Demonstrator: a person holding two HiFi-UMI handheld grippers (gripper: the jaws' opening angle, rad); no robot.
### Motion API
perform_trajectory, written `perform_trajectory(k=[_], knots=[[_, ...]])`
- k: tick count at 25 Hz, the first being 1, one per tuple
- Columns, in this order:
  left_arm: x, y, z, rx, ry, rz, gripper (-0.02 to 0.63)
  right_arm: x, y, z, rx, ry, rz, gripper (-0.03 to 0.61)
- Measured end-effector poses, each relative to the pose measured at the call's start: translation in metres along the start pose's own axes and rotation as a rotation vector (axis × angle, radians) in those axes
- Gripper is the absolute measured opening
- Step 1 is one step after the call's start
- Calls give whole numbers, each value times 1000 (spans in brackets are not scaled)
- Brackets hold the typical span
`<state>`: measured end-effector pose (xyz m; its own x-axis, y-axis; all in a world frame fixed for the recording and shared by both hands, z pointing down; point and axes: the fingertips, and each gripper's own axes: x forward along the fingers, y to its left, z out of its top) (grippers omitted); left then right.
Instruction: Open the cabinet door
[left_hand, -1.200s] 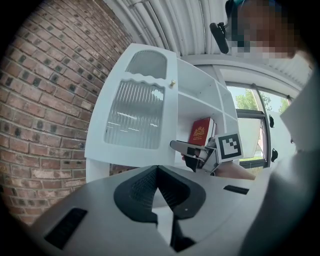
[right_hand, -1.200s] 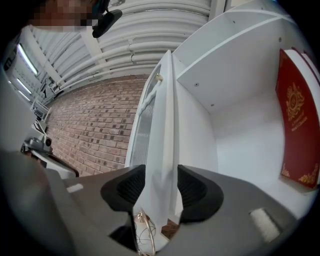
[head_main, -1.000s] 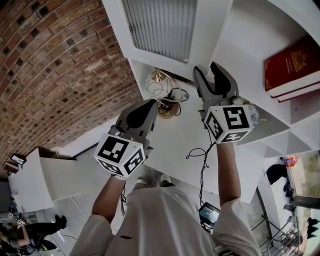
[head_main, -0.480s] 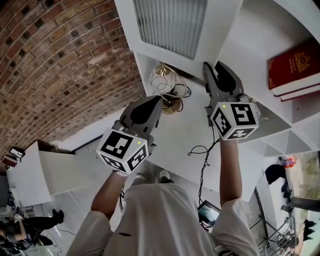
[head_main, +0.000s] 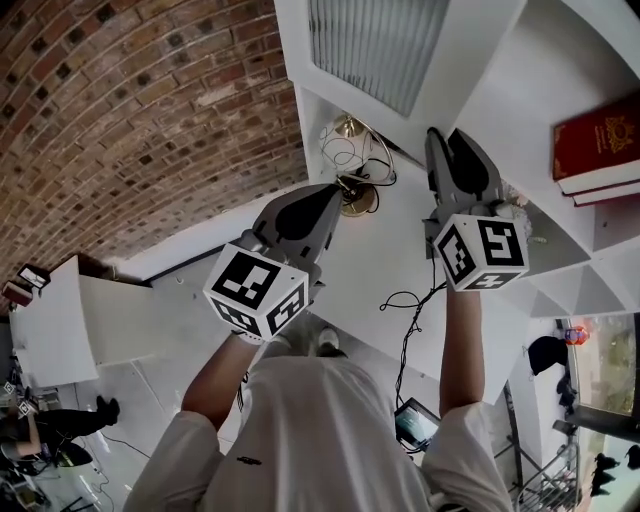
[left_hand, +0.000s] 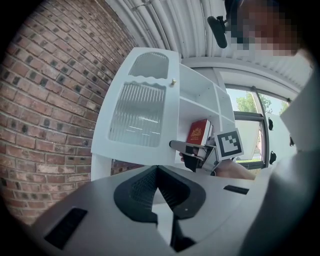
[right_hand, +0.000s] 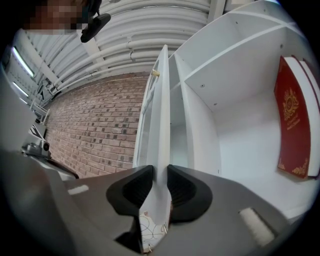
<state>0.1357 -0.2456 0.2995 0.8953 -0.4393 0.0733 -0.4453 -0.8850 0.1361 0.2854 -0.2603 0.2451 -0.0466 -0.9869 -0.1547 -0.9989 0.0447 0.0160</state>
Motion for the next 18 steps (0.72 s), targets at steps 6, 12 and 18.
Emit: perform_trajectory(k=[6, 12, 18], knots=[[-17, 1, 0, -3, -11, 20, 8, -11, 20, 3, 7, -6, 12, 94], [-34, 5, -2, -4, -20, 50, 8, -20, 39, 4, 15, -12, 26, 86], [-48, 9, 2, 2, -33, 69, 8, -26, 57, 5, 25, -15, 46, 80]])
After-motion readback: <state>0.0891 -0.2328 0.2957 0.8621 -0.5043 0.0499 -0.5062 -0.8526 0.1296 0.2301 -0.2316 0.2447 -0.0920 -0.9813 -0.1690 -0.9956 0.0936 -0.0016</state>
